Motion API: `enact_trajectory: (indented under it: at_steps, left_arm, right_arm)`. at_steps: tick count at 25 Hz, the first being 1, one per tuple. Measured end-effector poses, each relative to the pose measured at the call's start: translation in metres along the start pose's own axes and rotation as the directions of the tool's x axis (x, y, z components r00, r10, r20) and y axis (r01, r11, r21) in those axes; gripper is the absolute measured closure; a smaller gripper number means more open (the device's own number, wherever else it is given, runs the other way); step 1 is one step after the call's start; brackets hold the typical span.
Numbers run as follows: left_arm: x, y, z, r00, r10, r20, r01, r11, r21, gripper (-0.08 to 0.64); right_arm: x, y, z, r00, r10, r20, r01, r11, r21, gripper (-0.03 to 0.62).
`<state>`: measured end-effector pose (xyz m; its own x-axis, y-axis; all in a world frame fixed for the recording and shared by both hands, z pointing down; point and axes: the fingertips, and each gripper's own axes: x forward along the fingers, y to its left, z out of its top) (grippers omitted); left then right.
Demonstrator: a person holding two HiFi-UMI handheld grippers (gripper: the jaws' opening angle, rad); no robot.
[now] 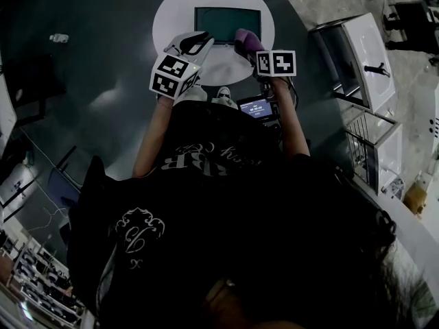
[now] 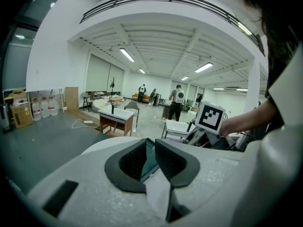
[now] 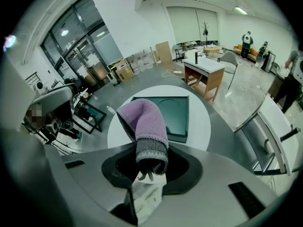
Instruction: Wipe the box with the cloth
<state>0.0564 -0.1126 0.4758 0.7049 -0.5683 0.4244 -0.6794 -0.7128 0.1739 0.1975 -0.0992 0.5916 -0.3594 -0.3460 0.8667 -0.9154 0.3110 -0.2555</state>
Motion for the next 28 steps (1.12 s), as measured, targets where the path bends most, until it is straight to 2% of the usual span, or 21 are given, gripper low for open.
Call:
enact_trajectory:
  at_steps: [4,9,15,23,28]
  left_arm:
    - [-0.012,0.005,-0.006,0.999,0.039,0.002,-0.039,0.999,-0.020,0.508]
    - [-0.028,0.015,-0.018,0.996,0.087,0.002,-0.087,0.995,-0.052,0.508]
    - [-0.051,0.030,-0.031,0.990,0.140,0.002,-0.140,0.986,-0.089,0.508]
    - [-0.075,0.047,-0.043,0.982,0.188,-0.007,-0.188,0.976,-0.112,0.508]
    - [-0.078,0.055,-0.045,0.982,0.187,-0.012,-0.187,0.975,-0.121,0.508]
  right_arm:
    - [0.012,0.037,-0.003,0.997,0.062,-0.045,-0.067,0.992,-0.109,0.491]
    - [0.041,0.086,-0.014,0.982,0.123,-0.140,-0.154,0.957,-0.244,0.491]
    - [0.089,0.123,-0.029,0.961,0.105,-0.255,-0.193,0.916,-0.352,0.491]
    - [0.136,0.121,-0.037,0.945,0.051,-0.324,-0.155,0.940,-0.304,0.491]
    - [0.134,0.098,-0.033,0.942,0.073,-0.327,-0.151,0.963,-0.221,0.491]
